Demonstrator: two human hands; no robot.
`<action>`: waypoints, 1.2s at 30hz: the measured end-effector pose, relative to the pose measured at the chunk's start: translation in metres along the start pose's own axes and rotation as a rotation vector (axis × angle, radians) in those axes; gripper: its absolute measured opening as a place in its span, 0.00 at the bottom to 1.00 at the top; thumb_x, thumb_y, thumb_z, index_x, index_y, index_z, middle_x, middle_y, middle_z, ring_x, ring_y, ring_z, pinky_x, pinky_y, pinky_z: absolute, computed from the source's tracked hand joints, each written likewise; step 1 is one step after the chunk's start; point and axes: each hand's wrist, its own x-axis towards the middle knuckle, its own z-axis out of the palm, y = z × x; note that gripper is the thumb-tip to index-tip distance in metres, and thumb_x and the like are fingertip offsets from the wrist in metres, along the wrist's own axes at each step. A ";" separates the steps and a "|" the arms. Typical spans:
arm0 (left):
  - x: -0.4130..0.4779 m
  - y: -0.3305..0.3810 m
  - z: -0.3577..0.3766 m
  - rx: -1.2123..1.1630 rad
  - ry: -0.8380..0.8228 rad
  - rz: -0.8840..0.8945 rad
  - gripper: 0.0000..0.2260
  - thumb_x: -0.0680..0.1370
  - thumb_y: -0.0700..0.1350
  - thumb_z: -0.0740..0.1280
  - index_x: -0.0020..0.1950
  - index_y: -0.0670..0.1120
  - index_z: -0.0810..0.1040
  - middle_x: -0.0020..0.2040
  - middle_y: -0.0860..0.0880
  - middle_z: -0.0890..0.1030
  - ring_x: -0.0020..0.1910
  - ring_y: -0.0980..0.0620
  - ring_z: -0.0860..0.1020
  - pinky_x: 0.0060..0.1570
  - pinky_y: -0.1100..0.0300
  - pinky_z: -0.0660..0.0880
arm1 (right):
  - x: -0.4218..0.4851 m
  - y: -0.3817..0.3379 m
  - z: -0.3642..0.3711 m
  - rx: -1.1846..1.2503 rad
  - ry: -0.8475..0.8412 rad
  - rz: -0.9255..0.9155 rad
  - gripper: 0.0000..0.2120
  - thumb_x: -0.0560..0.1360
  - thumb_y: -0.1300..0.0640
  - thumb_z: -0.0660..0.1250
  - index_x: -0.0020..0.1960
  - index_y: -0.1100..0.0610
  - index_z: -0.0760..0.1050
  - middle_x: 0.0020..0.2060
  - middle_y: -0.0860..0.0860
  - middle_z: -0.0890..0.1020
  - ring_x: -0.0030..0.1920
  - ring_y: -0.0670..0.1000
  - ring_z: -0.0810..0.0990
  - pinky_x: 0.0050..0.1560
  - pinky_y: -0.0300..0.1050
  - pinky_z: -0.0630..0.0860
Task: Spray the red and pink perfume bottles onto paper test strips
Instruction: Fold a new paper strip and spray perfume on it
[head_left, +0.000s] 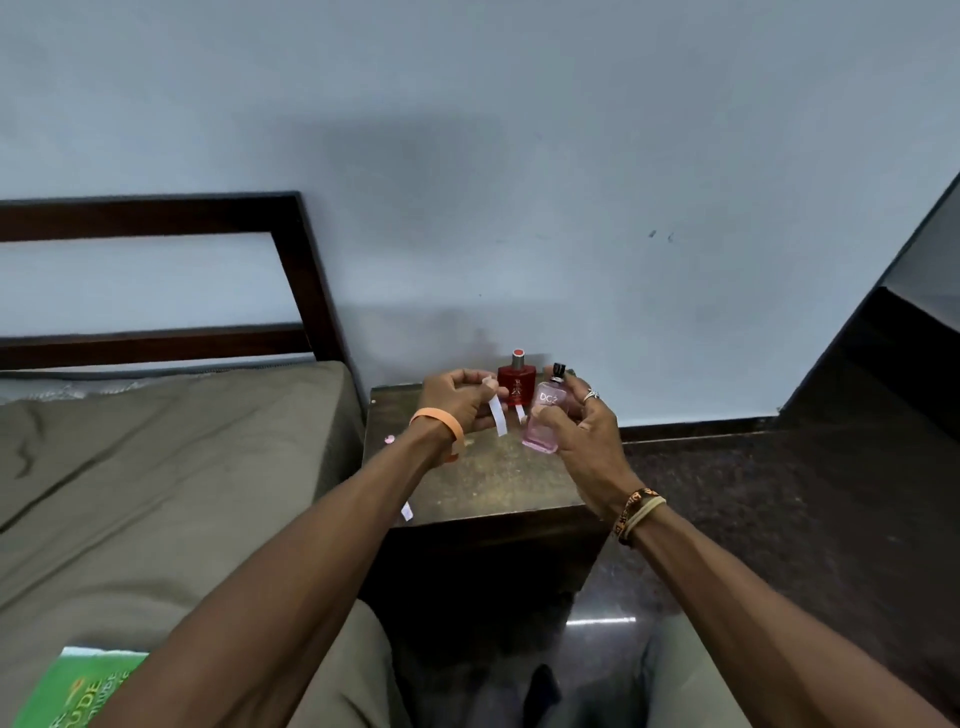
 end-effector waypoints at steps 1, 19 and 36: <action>-0.004 0.007 -0.001 -0.013 0.001 0.011 0.02 0.76 0.35 0.68 0.48 0.40 0.77 0.42 0.40 0.84 0.41 0.44 0.83 0.39 0.52 0.81 | -0.002 -0.005 0.000 0.049 -0.026 0.016 0.20 0.71 0.59 0.70 0.59 0.42 0.79 0.53 0.57 0.84 0.50 0.58 0.83 0.56 0.62 0.80; -0.062 0.071 -0.003 -0.095 0.017 0.062 0.03 0.76 0.36 0.68 0.49 0.37 0.78 0.47 0.37 0.83 0.40 0.42 0.84 0.34 0.54 0.81 | -0.045 -0.048 0.018 -0.665 -0.031 -0.437 0.27 0.70 0.50 0.61 0.68 0.35 0.64 0.47 0.29 0.71 0.46 0.40 0.75 0.39 0.39 0.73; -0.066 0.069 0.011 -0.050 0.014 0.034 0.05 0.76 0.35 0.67 0.51 0.38 0.79 0.41 0.42 0.82 0.34 0.47 0.83 0.30 0.57 0.80 | -0.041 -0.052 0.029 -1.053 0.013 -0.384 0.27 0.73 0.54 0.64 0.72 0.44 0.65 0.62 0.55 0.73 0.48 0.60 0.80 0.46 0.55 0.80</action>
